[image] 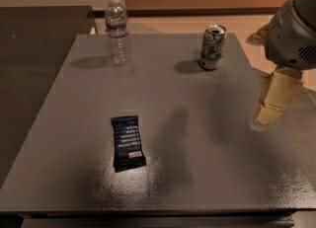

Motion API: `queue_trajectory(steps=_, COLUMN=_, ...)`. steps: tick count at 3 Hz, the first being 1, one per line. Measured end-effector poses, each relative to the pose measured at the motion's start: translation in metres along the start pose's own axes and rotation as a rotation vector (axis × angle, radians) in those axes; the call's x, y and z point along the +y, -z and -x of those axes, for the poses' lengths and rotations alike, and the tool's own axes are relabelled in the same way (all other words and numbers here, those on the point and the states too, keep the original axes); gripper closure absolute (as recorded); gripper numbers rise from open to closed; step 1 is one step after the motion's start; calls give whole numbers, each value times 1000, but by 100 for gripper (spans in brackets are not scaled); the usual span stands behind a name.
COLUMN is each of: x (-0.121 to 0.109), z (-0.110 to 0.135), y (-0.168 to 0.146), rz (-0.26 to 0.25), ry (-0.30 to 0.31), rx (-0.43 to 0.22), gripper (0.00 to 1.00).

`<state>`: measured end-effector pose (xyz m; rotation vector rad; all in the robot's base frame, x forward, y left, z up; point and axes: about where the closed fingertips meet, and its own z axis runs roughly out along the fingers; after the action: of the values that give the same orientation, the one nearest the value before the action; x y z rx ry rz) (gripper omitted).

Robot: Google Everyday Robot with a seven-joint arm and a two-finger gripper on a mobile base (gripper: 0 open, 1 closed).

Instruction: Move rxbar blueberry near water bottle

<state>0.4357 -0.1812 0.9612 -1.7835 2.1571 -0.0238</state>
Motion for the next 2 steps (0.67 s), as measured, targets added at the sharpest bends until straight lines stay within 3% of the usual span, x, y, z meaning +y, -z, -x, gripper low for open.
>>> queue_trajectory(steps=2, x=37, z=69, y=-58, rz=91, ry=117, rx=-122, gripper=0)
